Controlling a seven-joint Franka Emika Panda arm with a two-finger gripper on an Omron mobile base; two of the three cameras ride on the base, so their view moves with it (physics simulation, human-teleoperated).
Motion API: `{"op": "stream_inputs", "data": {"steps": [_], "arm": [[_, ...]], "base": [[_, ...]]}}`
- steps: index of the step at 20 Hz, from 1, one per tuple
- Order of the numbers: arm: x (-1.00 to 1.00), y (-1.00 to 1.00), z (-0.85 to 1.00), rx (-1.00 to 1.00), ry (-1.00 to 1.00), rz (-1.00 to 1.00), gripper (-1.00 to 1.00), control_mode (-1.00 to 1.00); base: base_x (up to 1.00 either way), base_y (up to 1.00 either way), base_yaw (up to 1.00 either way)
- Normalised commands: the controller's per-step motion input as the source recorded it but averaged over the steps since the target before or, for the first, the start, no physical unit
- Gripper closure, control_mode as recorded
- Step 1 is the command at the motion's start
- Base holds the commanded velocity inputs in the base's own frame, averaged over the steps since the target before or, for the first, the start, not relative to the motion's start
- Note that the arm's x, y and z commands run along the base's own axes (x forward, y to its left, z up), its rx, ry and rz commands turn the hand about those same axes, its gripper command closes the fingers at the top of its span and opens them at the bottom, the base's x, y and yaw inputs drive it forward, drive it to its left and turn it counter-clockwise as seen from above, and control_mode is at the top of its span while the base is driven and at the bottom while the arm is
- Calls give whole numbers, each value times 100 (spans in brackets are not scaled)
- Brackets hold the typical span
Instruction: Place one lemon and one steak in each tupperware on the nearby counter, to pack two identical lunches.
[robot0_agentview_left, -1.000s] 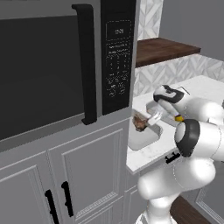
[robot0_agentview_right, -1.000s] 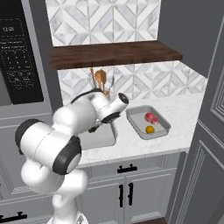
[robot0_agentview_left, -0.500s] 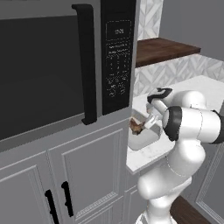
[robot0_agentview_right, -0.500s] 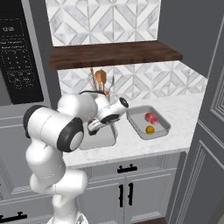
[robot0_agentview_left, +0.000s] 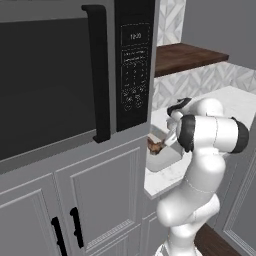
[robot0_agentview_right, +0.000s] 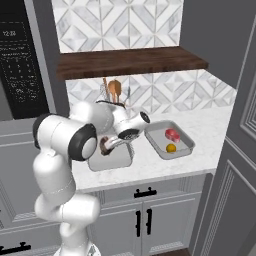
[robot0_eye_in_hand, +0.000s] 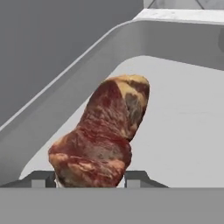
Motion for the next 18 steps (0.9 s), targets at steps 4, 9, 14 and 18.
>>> {"op": "stream_inputs", "data": {"steps": [4, 9, 14, 18], "arm": [[0, 31, -21, 0, 0, 0, -100, -100], [-5, 9, 2, 0, -8, 0, -100, -100], [-30, 1, 26, 0, -24, 0, -100, -100], [-35, 0, 46, 0, -24, 1, -100, -100]], "base": [[0, 0, 0], [0, 0, 0], [0, 0, 0], [0, 0, 0]]}}
